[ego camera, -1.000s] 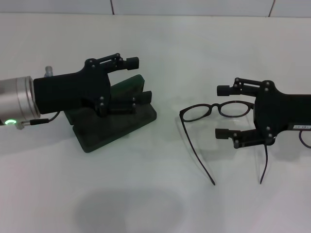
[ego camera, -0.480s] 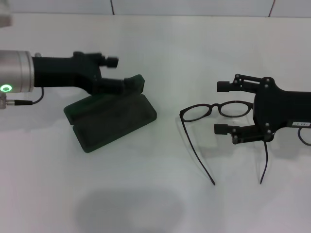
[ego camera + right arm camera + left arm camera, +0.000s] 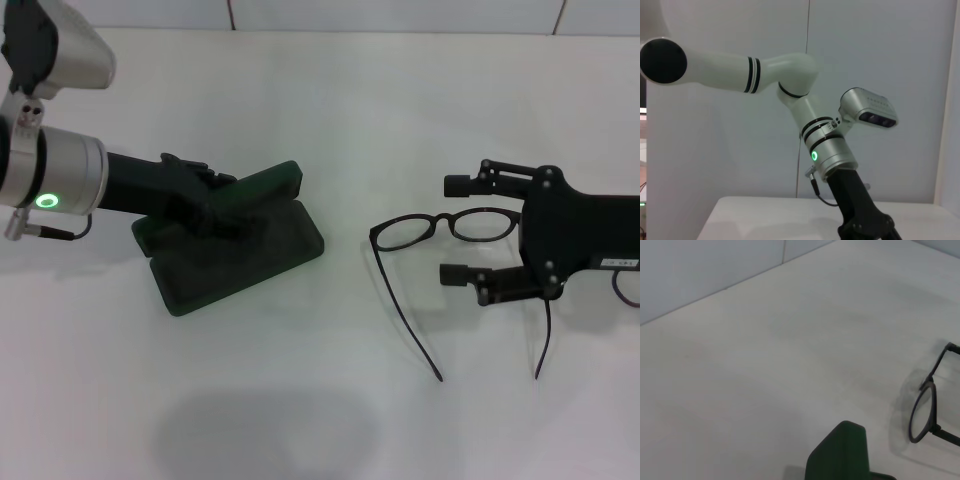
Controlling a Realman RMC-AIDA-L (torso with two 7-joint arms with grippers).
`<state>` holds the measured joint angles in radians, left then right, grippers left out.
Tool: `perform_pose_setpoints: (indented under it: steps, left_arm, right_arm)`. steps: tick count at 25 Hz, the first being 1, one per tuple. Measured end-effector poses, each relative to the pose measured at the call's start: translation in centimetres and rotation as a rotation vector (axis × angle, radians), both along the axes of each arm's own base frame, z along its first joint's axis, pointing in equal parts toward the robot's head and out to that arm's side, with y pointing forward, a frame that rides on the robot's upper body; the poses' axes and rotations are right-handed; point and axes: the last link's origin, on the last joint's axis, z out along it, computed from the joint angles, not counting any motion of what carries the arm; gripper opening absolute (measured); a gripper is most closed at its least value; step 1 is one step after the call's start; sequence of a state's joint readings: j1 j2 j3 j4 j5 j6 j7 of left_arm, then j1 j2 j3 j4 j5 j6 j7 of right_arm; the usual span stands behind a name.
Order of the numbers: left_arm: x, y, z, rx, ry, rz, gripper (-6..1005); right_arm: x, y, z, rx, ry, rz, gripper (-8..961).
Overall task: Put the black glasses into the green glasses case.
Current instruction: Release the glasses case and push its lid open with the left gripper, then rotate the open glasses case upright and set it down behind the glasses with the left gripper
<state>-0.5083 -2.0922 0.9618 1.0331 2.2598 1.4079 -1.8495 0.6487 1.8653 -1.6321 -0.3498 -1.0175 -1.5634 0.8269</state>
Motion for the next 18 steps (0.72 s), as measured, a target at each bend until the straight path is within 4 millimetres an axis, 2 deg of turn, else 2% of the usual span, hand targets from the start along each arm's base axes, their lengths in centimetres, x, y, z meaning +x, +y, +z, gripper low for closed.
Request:
perform_pose_setpoints:
  steps: [7,18]
  left_arm:
    - [-0.6,0.3,0.3,0.039,0.009,0.024,812]
    - [-0.5,0.9,0.6,0.057,0.052,-0.02,362]
  right_arm:
    - [0.1,-0.5,-0.6,-0.024,-0.024,0.016,862]
    - [-0.6,-2.3,-2.9,-0.12,-0.11,0.146,859]
